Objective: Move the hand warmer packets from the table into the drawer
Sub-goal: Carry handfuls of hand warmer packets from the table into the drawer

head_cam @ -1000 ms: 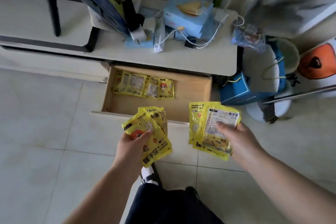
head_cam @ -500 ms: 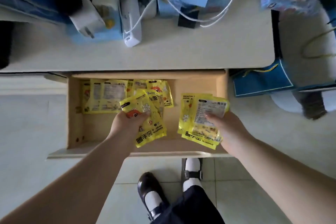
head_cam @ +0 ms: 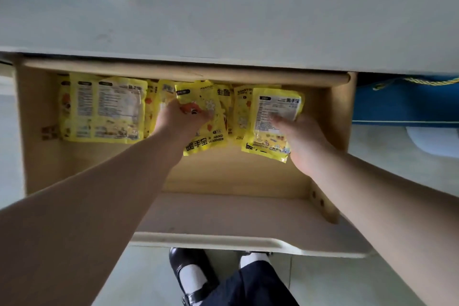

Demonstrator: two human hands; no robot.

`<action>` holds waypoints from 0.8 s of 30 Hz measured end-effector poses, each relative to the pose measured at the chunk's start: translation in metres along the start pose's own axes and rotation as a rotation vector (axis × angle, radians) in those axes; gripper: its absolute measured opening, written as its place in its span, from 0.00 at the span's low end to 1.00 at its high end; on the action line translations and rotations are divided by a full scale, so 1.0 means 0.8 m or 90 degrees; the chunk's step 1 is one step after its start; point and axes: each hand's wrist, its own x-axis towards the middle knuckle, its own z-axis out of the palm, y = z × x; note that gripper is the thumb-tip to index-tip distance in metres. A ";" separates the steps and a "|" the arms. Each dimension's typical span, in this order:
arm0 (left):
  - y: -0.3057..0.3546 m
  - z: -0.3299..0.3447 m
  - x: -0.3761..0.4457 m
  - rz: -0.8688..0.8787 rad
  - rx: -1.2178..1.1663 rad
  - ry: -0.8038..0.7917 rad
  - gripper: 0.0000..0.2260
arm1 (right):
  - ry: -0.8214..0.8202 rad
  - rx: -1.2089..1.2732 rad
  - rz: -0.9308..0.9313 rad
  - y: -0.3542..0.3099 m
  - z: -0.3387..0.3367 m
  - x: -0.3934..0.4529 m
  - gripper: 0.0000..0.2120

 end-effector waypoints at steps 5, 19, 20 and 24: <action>0.005 0.003 -0.003 0.186 0.281 0.121 0.15 | 0.078 -0.130 -0.075 0.008 0.008 0.006 0.12; -0.016 -0.020 -0.013 0.159 0.276 0.262 0.39 | 0.277 -0.163 -0.126 0.010 -0.011 0.006 0.19; -0.020 -0.021 -0.016 0.220 0.315 0.259 0.38 | 0.273 -0.171 -0.132 0.011 -0.012 0.005 0.21; -0.037 -0.017 -0.026 0.594 0.572 0.085 0.36 | 0.240 -0.214 -0.161 0.015 -0.016 -0.003 0.33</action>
